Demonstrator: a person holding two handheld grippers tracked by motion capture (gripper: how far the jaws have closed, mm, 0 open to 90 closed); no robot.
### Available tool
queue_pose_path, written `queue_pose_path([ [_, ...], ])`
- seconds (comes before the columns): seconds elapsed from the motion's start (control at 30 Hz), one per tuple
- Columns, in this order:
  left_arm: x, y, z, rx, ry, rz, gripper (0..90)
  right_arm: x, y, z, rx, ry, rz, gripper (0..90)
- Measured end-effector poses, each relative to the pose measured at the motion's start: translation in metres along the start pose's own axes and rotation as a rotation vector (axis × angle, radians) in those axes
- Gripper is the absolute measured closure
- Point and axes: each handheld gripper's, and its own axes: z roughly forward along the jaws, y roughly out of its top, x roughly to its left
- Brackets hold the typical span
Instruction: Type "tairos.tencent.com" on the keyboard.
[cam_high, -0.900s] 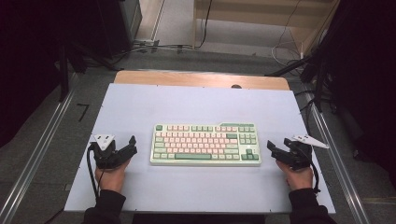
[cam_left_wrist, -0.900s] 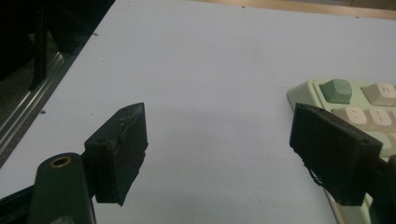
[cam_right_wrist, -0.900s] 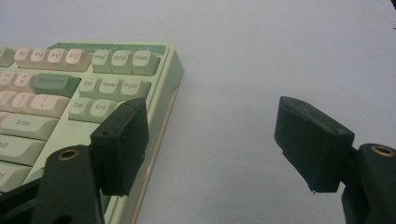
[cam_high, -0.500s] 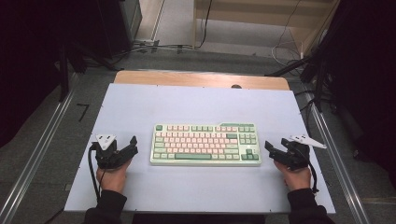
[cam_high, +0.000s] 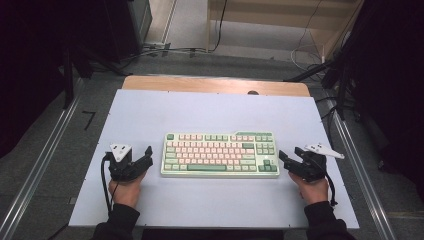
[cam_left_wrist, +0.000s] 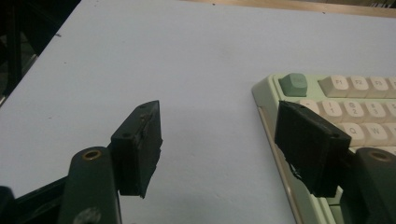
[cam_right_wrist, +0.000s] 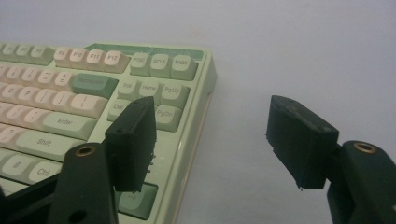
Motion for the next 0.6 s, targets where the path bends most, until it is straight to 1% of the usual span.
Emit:
queue_pose_path([
  [0.07,-0.002,0.0,0.0,-0.001,-0.012,0.005,35.5,0.002,0.0,0.0,-0.002,0.003,-0.002,34.1],
  [0.23,-0.005,0.0,0.0,-0.003,-0.026,0.009,40.2,0.006,0.001,0.001,-0.007,0.014,-0.015,37.7],
  [0.27,-0.006,0.0,0.001,-0.004,-0.026,0.012,40.5,0.008,0.001,0.001,-0.007,0.017,-0.011,38.1],
  [0.4,-0.011,-0.001,0.002,-0.004,-0.033,0.021,40.6,0.013,0.003,0.003,-0.01,0.03,-0.021,39.7],
  [0.43,-0.012,-0.001,0.002,-0.003,-0.033,0.024,40.6,0.015,0.003,0.003,-0.009,0.032,-0.029,39.7],
  [0.6,-0.017,-0.001,0.003,-0.003,-0.042,0.034,40.6,0.023,0.003,0.006,-0.002,0.043,-0.044,40.4],
])
